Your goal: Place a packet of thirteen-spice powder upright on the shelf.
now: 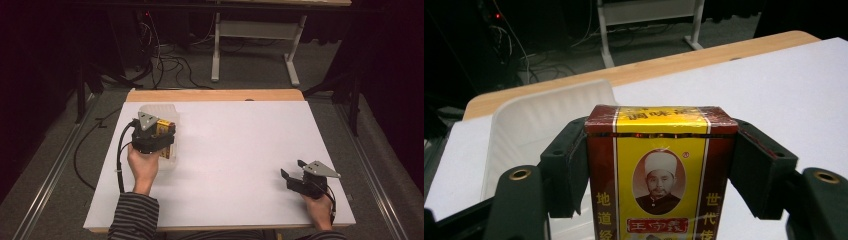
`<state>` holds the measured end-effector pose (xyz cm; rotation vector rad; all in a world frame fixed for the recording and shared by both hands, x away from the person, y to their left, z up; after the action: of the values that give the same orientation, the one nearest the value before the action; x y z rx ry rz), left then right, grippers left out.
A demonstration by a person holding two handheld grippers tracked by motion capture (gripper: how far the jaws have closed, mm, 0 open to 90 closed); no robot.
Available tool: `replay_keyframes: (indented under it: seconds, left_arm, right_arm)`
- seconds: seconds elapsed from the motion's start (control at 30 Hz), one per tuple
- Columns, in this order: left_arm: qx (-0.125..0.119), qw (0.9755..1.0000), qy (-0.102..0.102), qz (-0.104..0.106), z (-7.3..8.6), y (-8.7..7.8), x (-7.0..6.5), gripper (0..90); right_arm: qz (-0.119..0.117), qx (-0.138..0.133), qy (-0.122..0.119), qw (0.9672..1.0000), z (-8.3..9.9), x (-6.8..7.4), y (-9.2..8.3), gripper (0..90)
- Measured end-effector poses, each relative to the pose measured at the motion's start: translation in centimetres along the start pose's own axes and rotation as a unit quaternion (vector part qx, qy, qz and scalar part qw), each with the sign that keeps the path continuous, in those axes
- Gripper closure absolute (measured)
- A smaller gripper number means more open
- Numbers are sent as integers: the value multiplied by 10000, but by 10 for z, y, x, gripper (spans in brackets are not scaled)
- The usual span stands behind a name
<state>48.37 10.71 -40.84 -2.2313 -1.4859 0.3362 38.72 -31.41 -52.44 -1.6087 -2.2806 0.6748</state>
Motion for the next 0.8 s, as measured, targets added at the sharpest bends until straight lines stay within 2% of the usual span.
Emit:
replay_keyframes:
  seconds: [0.13, 0.4, 0.8]
  left_arm:
    - [87, 9999, 44, -55, 6, 1, 3, 322]
    - [190, 9998, -4, -111, 16, 3, 10, 319]
    - [319, 9995, 22, -83, 28, 3, 8, 318]
  right_arm:
    - [6, 17, 32, 10000, 0, 0, 0, 267]
    - [-2, 3, 25, 10000, 0, 0, 0, 267]
    - [1, -23, 15, 10000, 0, 0, -1, 266]
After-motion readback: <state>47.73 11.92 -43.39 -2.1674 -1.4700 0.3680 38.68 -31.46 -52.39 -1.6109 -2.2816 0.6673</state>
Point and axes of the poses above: each handheld gripper's, and its own axes: y roughly forward along the jaws, z roughly out of its underside, x roughly to its left, the point moved 9 cm from there along y, roughly forward along the jaws, and after that the axes turned 2 degrees about y, right-handed, at the moved point
